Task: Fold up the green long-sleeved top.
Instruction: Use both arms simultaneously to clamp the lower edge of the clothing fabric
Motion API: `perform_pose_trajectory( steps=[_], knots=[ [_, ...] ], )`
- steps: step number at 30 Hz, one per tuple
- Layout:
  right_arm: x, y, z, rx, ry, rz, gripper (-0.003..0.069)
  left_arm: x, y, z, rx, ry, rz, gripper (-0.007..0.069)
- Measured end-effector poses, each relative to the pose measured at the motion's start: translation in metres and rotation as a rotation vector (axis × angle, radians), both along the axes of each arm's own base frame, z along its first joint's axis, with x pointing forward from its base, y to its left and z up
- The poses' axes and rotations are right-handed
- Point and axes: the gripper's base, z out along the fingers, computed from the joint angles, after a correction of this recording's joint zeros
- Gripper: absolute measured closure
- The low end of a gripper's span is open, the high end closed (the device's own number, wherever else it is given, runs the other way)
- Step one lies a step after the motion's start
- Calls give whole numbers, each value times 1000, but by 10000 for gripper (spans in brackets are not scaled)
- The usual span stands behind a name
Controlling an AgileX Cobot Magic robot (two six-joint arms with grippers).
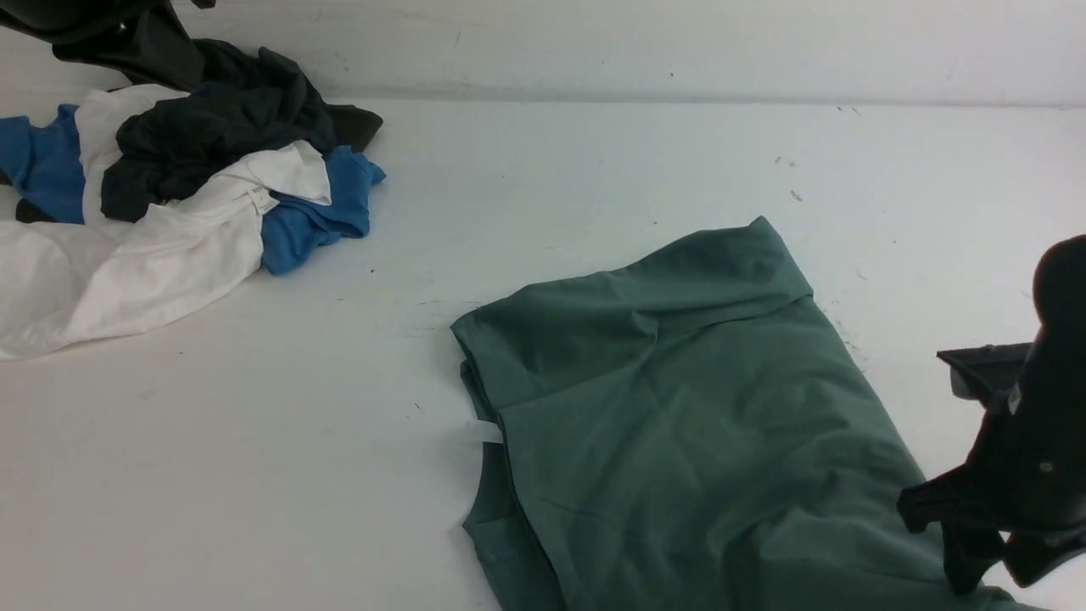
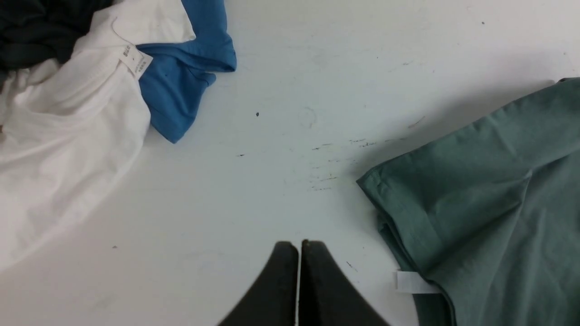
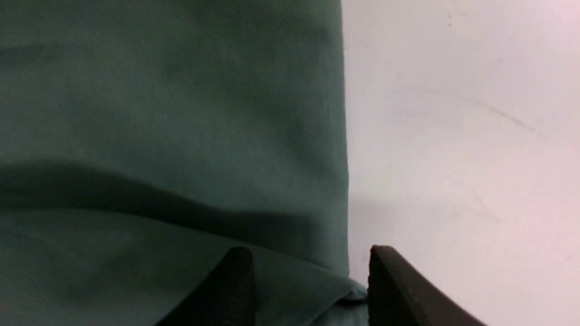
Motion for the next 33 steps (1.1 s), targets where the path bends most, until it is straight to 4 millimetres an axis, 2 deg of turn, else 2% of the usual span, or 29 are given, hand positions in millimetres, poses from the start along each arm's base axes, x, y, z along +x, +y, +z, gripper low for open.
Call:
perform_pose_trajectory(
  steps=[2, 6, 9, 11, 14, 15, 16, 19, 23, 27, 32, 33],
  knots=[
    [0, 1, 0, 8, 3, 3, 391, 0, 0, 0, 0, 0, 0, 629],
    [-2, 2, -1, 22, 30, 29, 600, 0, 0, 0, 0, 0, 0, 629],
    [-4, 2, 0, 24, 47, 33, 652, 0, 0, 0, 0, 0, 0, 629],
    [-5, 2, 3, 26, 39, 34, 655, 0, 0, 0, 0, 0, 0, 629],
    [-14, 1, 21, 47, -22, 24, 655, 0, 0, 0, 0, 0, 0, 629],
    [-15, 1, 21, 48, -19, 22, 655, 0, 0, 0, 0, 0, 0, 629],
    [-25, 1, 31, 71, -54, -1, 655, 0, 0, 0, 0, 0, 0, 629],
    [-46, 0, 38, 111, -75, -43, 655, 0, 0, 0, 0, 0, 0, 629],
    [-81, -4, 32, 130, -50, -94, 657, 0, 0, 0, 0, 0, 0, 629],
    [-106, -9, 24, 123, -35, -148, 657, 0, 0, 0, 1, 0, 0, 629],
    [-114, -10, 19, 115, -13, -175, 623, 0, 0, 0, 1, 0, 0, 629],
    [-115, -11, 17, 111, -5, -177, 564, 0, 0, 0, 1, 0, 0, 629]
  ],
)
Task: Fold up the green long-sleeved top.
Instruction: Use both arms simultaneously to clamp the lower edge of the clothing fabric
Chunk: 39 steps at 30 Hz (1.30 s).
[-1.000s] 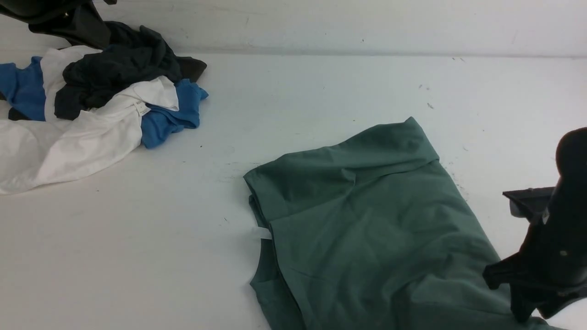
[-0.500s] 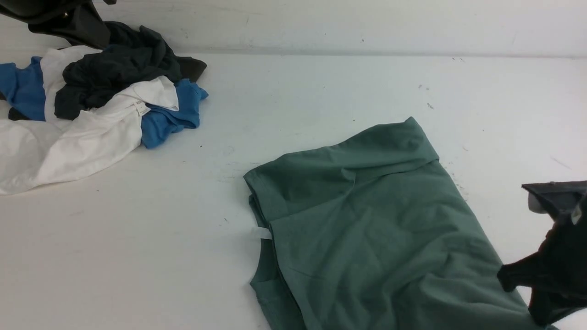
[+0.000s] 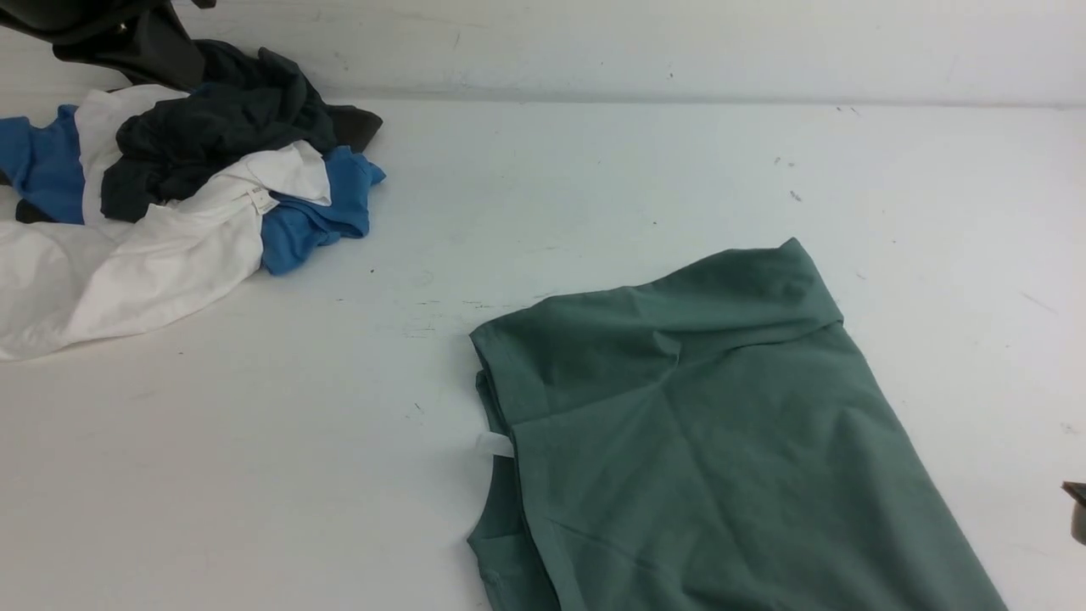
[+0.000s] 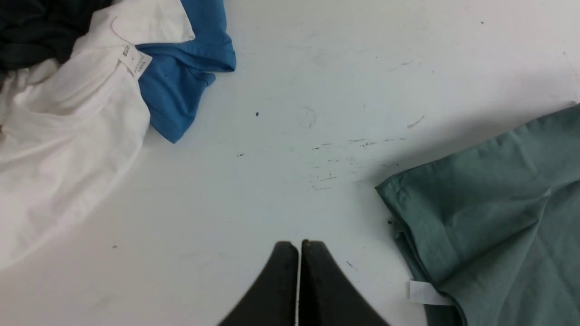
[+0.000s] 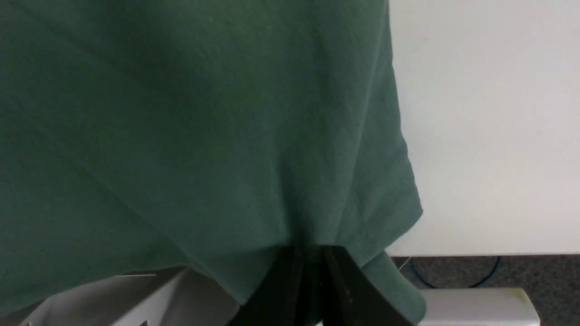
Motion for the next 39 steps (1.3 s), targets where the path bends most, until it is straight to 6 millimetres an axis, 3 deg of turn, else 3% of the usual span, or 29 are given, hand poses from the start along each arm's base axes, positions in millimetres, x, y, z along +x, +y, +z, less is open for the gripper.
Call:
perform_pose_trajectory(
  steps=[6, 9, 10, 14, 15, 18, 19, 20, 22, 23, 24, 28, 31, 35, 39],
  knots=[
    [5, -6, 5, -64, -29, 38, 375, 0, 0, 0, -2, 0, 0, 629],
    [14, -6, 17, -82, -80, 49, 316, 0, -1, 0, -11, 0, -3, 629],
    [26, -5, 33, -79, -148, 50, 295, 0, -2, 1, -19, -1, -5, 629],
    [46, -1, 71, -59, -290, 58, 288, 0, -2, 1, -21, -1, -6, 629],
    [57, 1, 93, -47, -369, 69, 302, 0, -2, 1, -21, -1, -6, 629],
    [68, 5, 108, -15, -413, 86, 364, 0, -2, 1, -23, -1, -6, 629],
    [72, 9, 105, 15, -395, 102, 421, 0, -2, 1, -23, -1, -6, 629],
    [73, 10, 104, 25, -388, 107, 429, 0, -2, 1, -23, -1, -6, 629],
    [75, 16, 81, 72, -294, 133, 543, 0, -2, 1, -23, -1, -6, 629],
    [75, 17, 77, 82, -281, 138, 552, 0, -2, 1, -23, -1, -6, 629],
    [68, 20, 46, 111, -160, 152, 627, 0, -2, 1, -23, -1, -6, 629],
    [42, 18, -16, 122, 39, 166, 668, 0, -2, 1, -23, -1, -6, 629],
    [31, 12, -47, 75, 80, 160, 671, 0, -2, 1, -23, -1, -6, 629],
    [30, 10, -52, 55, 101, 118, 671, 0, -2, 1, -23, -1, -6, 629],
    [37, 10, -41, 36, 93, 129, 671, 0, -2, 1, -23, -1, -6, 629]
  ],
)
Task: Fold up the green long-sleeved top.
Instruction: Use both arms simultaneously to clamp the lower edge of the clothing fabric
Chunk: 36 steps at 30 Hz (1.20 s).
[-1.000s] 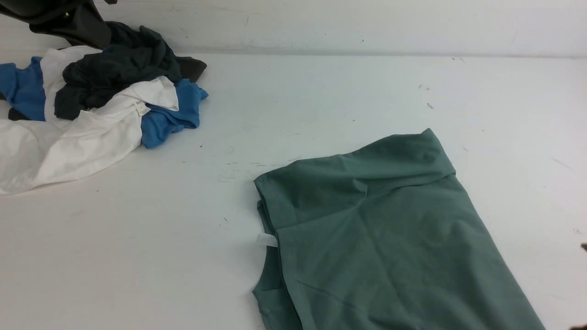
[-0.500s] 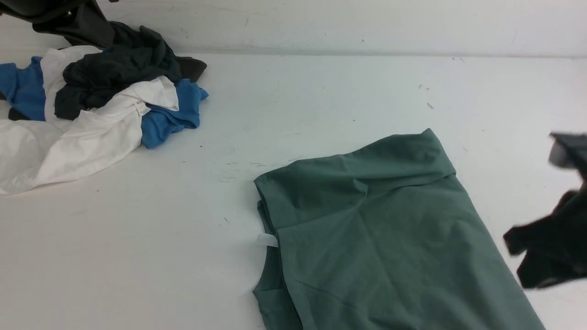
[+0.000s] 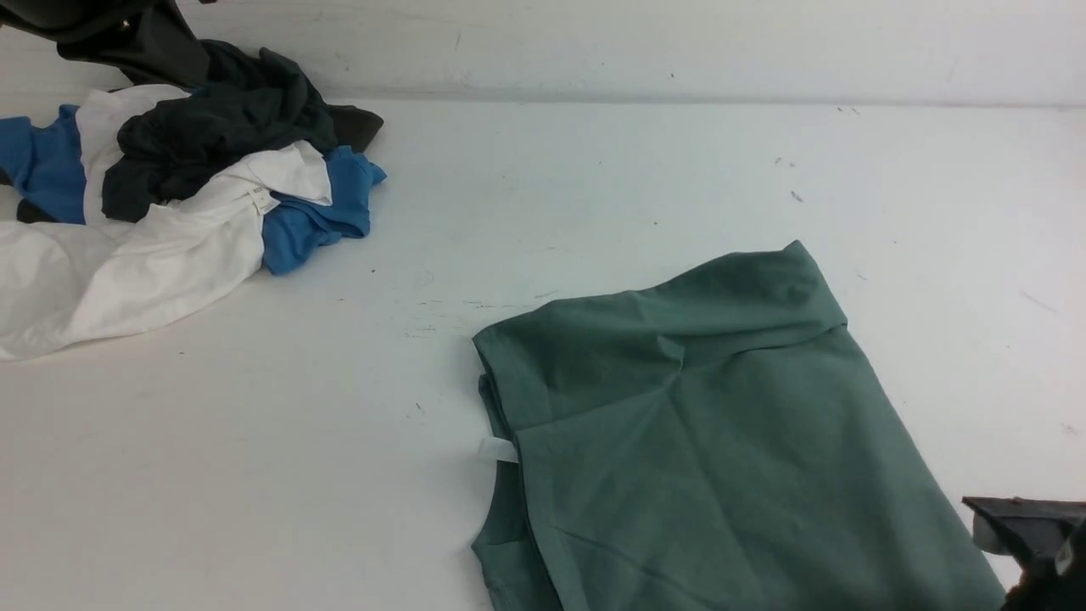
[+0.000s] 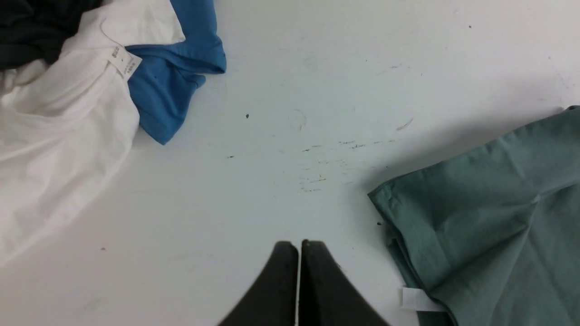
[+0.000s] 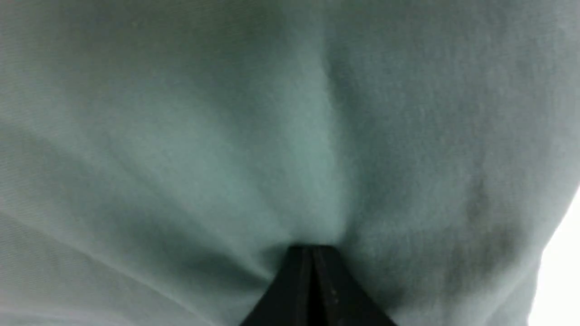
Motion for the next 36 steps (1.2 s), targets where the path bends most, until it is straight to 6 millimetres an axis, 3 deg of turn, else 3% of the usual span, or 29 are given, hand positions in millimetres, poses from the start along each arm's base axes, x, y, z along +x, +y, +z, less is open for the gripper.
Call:
perform_pose_trajectory(
  steps=[2, 7, 8, 10, 14, 17, 20, 21, 24, 25, 28, 30, 31, 36],
  knots=[
    [7, 0, 17, -2, -31, 17, 671, 0, 0, 0, 0, 0, 0, 629],
    [36, 5, 95, 44, -298, 28, 672, 0, 0, 0, 0, 0, 0, 629],
    [37, 6, 98, 46, -307, 28, 672, 0, 0, 0, 0, 0, 0, 629],
    [61, 10, 134, 65, -426, 31, 673, 0, 0, 0, 0, 0, 0, 629],
    [96, 16, 141, 67, -459, 39, 673, 0, 0, 0, 0, 0, 0, 629],
    [149, 25, 114, 56, -429, 50, 673, 0, 0, 0, 0, 0, 0, 629],
    [185, 31, 88, 52, -427, 60, 673, 0, 0, 0, 0, 0, 0, 629],
    [189, 32, 87, 53, -440, 58, 673, 0, 0, 0, 0, 0, 0, 629],
    [238, 39, 48, 40, -499, 63, 673, 0, 0, 0, -1, 0, 1, 629],
    [240, 40, 50, 42, -514, 62, 673, 0, 0, 0, -1, 0, 1, 629],
    [278, 44, 18, 26, -577, 69, 673, 0, 0, 0, -1, 0, 1, 629],
    [287, 46, 7, 24, -576, 69, 673, 0, 0, 0, -1, 0, 1, 629],
    [294, 47, -8, 22, -552, 69, 673, 0, 0, 0, -1, 0, 1, 629],
    [308, 51, -10, 27, -538, 70, 673, 0, 0, 0, 0, 0, 0, 629]
  ],
)
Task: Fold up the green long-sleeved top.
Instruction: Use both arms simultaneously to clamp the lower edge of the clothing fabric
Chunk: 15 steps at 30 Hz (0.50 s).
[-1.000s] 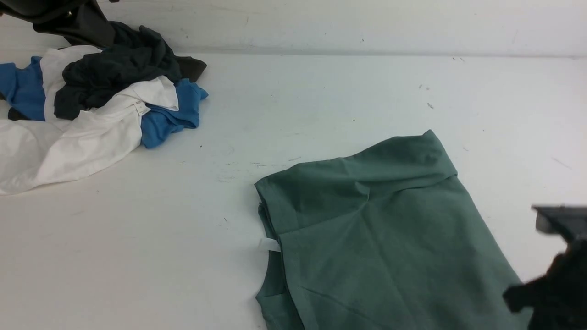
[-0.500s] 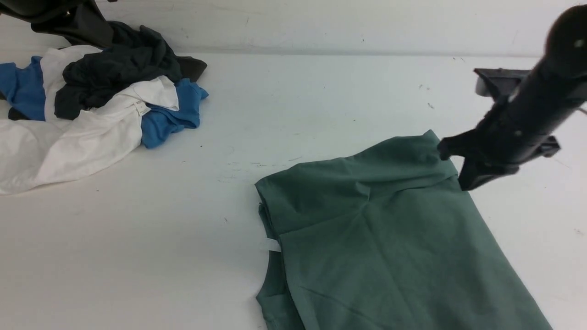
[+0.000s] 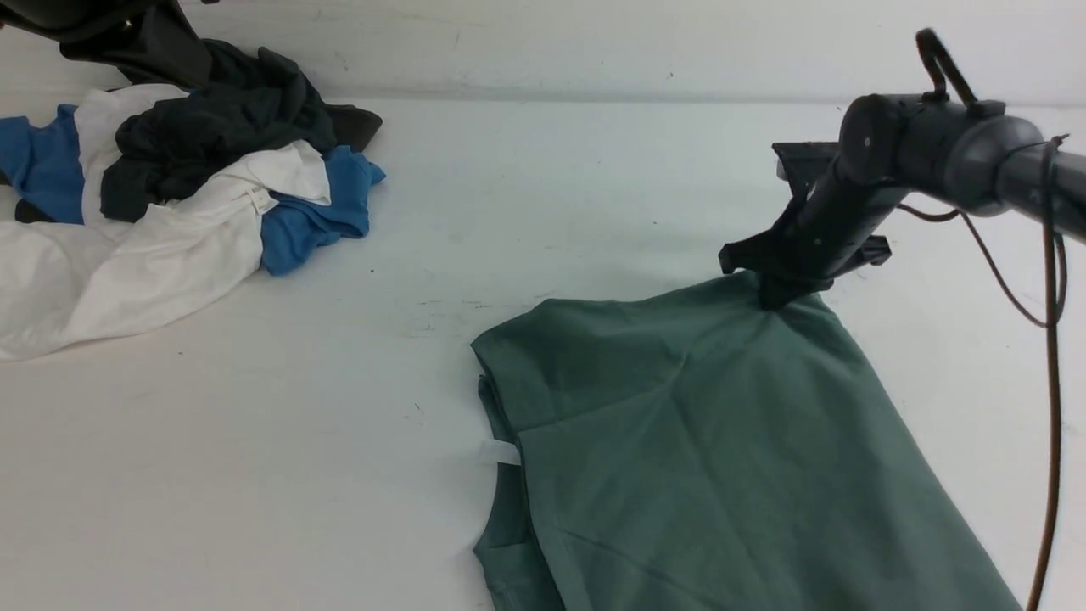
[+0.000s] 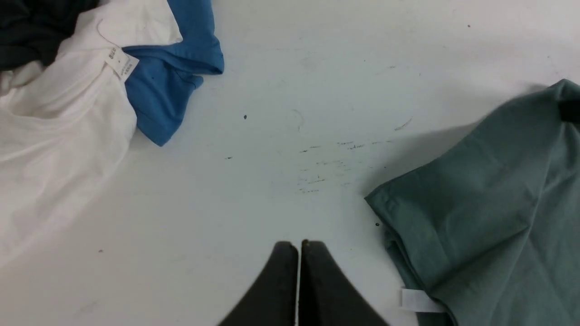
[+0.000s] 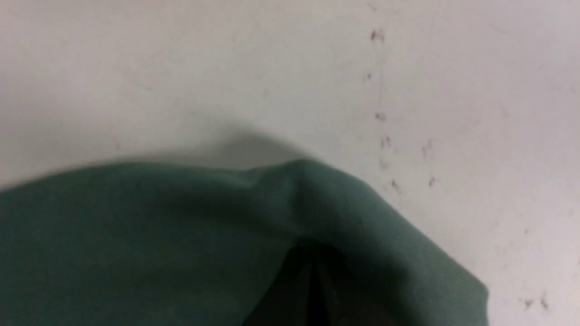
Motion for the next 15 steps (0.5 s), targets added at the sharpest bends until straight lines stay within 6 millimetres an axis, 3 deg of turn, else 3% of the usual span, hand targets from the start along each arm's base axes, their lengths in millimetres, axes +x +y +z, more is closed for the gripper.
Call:
perform_pose_trajectory(
  steps=[3, 7, 8, 9, 11, 13, 14, 15],
  knots=[
    [6, 1, 6, -2, -13, 6, 673, 0, 0, 0, 0, 0, 0, 629],
    [12, 1, 38, -24, -25, 30, 673, 0, 0, 0, 0, 0, 0, 629],
    [13, -1, 64, -48, -54, 44, 673, 0, 0, 0, 0, 0, 0, 629],
    [13, -1, 68, -48, -61, 46, 673, 0, 0, 0, 0, -1, 0, 629],
    [10, -6, 113, -85, -167, 55, 673, 0, 0, 0, 0, -1, 0, 629],
    [-1, -10, 148, -87, -231, 48, 673, 0, 0, 0, 0, 0, 0, 629],
    [-3, -11, 154, -84, -242, 46, 673, 0, 0, 0, 0, 0, 0, 629],
    [-16, -13, 175, -64, -264, 39, 673, 0, 0, 0, 2, 0, 1, 629]
  ],
)
